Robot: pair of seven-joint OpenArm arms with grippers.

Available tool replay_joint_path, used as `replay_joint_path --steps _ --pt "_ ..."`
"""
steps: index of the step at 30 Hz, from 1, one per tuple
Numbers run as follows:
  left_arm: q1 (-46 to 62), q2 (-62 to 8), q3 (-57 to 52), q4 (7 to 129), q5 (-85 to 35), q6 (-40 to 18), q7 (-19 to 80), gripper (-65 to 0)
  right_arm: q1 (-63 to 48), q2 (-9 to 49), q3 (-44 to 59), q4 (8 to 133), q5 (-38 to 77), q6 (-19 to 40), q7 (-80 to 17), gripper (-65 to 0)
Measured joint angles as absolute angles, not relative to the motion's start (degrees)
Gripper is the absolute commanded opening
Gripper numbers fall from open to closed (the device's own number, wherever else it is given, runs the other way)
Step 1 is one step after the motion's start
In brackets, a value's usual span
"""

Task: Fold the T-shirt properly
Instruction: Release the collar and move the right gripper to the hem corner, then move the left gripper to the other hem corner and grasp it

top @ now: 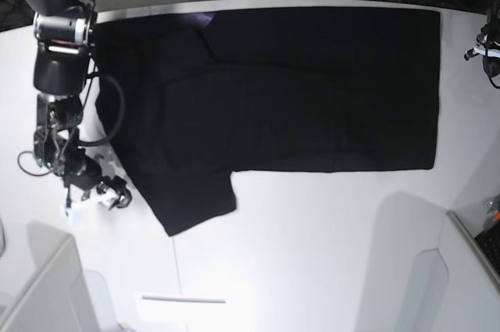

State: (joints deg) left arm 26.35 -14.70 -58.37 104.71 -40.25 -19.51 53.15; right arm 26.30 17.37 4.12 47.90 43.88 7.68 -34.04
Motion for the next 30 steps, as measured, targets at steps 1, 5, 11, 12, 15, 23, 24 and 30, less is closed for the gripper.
replay_joint_path --steps 1,5,11,12,15,23,24,30 --pt "26.4 -14.7 -58.4 104.7 -40.4 -19.5 53.1 -65.0 28.0 17.8 1.5 45.5 43.7 7.5 -32.5 -26.9" --pt "26.5 -15.6 -58.4 104.7 -40.1 -19.5 53.4 -65.0 32.5 18.3 -7.0 37.7 44.2 7.7 -30.1 -26.1" --pt "26.5 -16.3 -58.3 104.6 -40.3 -19.5 53.4 -64.0 33.5 18.2 -10.9 35.6 44.6 7.9 -29.3 -26.1" --pt "26.5 -16.4 -58.3 104.5 -40.4 -19.5 53.3 -61.1 33.5 18.2 -11.7 35.6 44.6 8.0 -29.0 -26.3" --pt "26.2 -16.5 -58.3 103.4 -40.4 -19.5 53.2 -56.8 33.8 18.2 -14.6 35.7 44.6 8.0 -28.6 -26.6" --pt "25.4 -16.5 -58.3 99.4 -39.9 -19.5 53.3 -56.9 33.8 15.4 -16.6 36.1 44.6 8.2 -27.4 -26.9" --pt "25.4 -16.5 -58.3 99.4 -40.1 -19.5 53.3 -56.9 33.8 15.3 -16.6 36.2 44.6 8.3 -27.4 -26.9" --pt "25.4 -17.4 -58.3 99.4 -40.1 -19.5 53.4 -56.3 33.6 15.3 -16.6 36.1 44.6 8.5 -27.7 -42.0"
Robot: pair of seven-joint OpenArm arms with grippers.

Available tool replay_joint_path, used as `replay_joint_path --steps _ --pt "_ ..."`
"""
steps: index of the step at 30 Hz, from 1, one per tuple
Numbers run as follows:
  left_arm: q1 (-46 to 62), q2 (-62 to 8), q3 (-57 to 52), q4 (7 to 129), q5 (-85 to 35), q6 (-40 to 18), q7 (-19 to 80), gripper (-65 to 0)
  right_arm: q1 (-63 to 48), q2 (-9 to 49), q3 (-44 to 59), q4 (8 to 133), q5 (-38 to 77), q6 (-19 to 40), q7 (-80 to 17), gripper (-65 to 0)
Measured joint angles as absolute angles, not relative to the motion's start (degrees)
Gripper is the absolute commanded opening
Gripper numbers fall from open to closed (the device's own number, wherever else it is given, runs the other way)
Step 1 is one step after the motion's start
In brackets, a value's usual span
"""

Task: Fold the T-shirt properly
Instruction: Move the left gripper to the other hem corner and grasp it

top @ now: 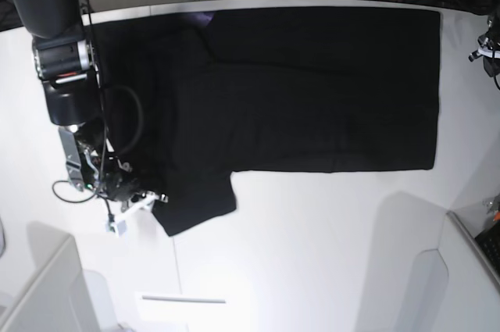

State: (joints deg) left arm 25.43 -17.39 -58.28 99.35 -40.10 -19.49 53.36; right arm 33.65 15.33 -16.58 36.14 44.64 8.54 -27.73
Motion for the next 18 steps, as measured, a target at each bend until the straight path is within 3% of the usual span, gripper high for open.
replay_joint_path --steps 6,10,12,16,18 --pt "24.7 -20.3 -52.9 98.4 -40.2 -19.5 53.1 -56.1 33.3 15.6 -16.8 36.0 44.7 8.5 -27.3 -63.3" --pt "18.2 -23.2 -51.3 91.6 -40.4 -19.5 53.3 -55.6 32.8 15.6 -16.5 36.0 44.9 8.5 -26.8 -65.0" --pt "15.4 -24.8 -51.4 88.1 -40.0 -19.4 53.2 -48.1 32.8 15.5 -16.5 36.0 44.9 8.5 -26.9 -65.0" --pt "11.4 -27.3 -47.2 83.3 -39.5 -19.2 53.4 -23.2 32.6 15.5 -16.5 36.0 45.0 8.5 -26.7 -65.0" --pt "8.8 -28.2 -44.0 81.7 -39.8 -19.5 53.1 -16.0 32.6 15.6 -16.5 36.0 45.1 8.5 -26.7 -65.0"
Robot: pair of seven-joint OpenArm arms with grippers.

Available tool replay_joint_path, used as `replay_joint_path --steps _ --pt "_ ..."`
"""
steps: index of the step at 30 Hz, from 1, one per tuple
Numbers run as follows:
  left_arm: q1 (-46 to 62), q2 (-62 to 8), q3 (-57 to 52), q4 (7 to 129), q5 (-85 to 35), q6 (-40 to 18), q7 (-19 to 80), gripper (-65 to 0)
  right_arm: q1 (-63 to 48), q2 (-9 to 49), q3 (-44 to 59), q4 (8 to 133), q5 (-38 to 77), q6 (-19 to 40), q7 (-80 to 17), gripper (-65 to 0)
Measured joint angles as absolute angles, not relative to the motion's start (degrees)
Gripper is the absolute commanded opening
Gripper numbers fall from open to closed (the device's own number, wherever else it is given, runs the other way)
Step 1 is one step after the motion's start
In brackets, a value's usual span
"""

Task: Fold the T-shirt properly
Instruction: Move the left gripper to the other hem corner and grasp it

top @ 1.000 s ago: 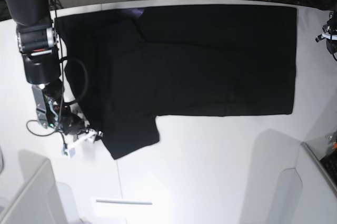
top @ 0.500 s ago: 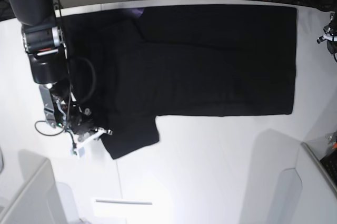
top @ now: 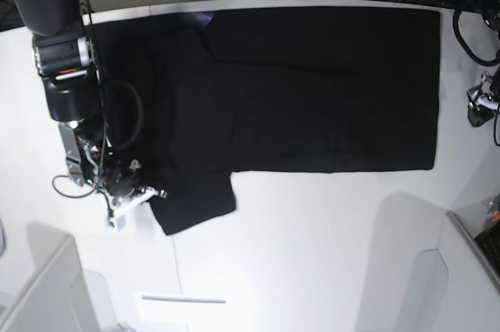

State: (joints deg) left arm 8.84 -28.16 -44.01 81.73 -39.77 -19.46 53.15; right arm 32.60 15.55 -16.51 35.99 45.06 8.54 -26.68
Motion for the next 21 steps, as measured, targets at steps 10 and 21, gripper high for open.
replay_joint_path --steps 10,21 --pt "-9.1 -30.3 -29.5 65.1 -40.0 -19.4 52.5 -14.6 32.6 15.5 -16.5 36.0 45.1 8.5 -26.6 -65.0" --pt "-20.1 -28.4 -25.0 58.0 -25.3 -19.3 52.1 -14.8 32.6 15.5 -16.5 36.0 45.1 8.6 -26.5 -65.0"
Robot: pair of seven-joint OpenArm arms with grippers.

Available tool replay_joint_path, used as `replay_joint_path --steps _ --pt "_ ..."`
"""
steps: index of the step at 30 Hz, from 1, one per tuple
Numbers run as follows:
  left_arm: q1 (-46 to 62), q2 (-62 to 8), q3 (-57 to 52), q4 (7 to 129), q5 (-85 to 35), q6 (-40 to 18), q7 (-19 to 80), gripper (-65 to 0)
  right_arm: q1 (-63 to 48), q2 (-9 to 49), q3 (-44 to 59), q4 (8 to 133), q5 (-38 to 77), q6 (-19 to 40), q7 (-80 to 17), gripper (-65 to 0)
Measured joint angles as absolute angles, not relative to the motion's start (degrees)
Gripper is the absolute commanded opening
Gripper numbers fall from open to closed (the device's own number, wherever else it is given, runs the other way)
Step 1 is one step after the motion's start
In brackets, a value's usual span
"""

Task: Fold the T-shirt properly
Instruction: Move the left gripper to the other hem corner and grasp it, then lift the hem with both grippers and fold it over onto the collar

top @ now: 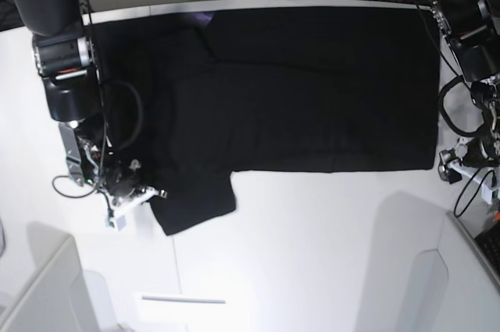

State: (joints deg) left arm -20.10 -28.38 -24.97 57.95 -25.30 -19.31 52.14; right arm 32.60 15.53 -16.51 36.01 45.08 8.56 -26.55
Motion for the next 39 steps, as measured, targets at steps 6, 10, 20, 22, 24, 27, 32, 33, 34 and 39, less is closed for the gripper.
replay_joint_path --steps 6,10,20,22,24,27,32,33,34,39 --pt "-22.0 -25.3 -24.3 57.8 -20.4 -19.7 52.6 -14.8 32.6 15.5 -16.5 36.0 45.1 8.6 -26.6 -65.0" --pt "-24.5 -23.6 -24.6 54.6 -14.8 -19.4 52.0 -14.8 32.6 15.5 -16.5 36.0 45.1 8.6 -26.5 -65.0" --pt "-27.6 -22.9 -24.6 43.8 -13.5 -19.5 44.7 -14.8 32.5 15.6 -16.5 36.0 45.1 8.6 -26.5 -65.0" --pt "-27.6 -22.5 -24.6 43.8 -13.3 -19.5 44.7 -14.8 32.5 15.6 -16.5 36.0 45.1 8.6 -26.5 -65.0" --pt "-27.6 -22.0 -24.5 43.9 -13.3 -19.5 44.0 -15.1 32.5 15.6 -16.5 36.0 45.1 8.6 -26.5 -65.0" --pt "-27.5 -21.7 -24.5 43.9 -13.5 -19.5 43.9 -23.7 32.5 15.6 -16.5 36.0 45.1 8.6 -26.5 -65.0" --pt "-26.2 -21.3 -24.7 44.1 -13.9 -19.5 42.2 -48.5 32.5 15.6 -16.5 36.0 45.1 8.6 -26.5 -65.0" --pt "-26.2 -21.3 -24.7 44.1 -14.0 -19.5 42.2 -53.0 32.5 15.6 -16.5 36.0 45.1 8.6 -26.5 -65.0" --pt "-26.1 -21.3 -24.7 44.1 -14.0 -19.5 42.2 -57.4 32.5 15.6 -16.5 36.0 45.1 8.6 -26.5 -65.0" --pt "-25.9 -21.3 -24.7 44.4 -14.7 -19.5 42.9 -65.0 32.1 15.6 -16.5 36.0 45.0 8.6 -24.5 -65.0"
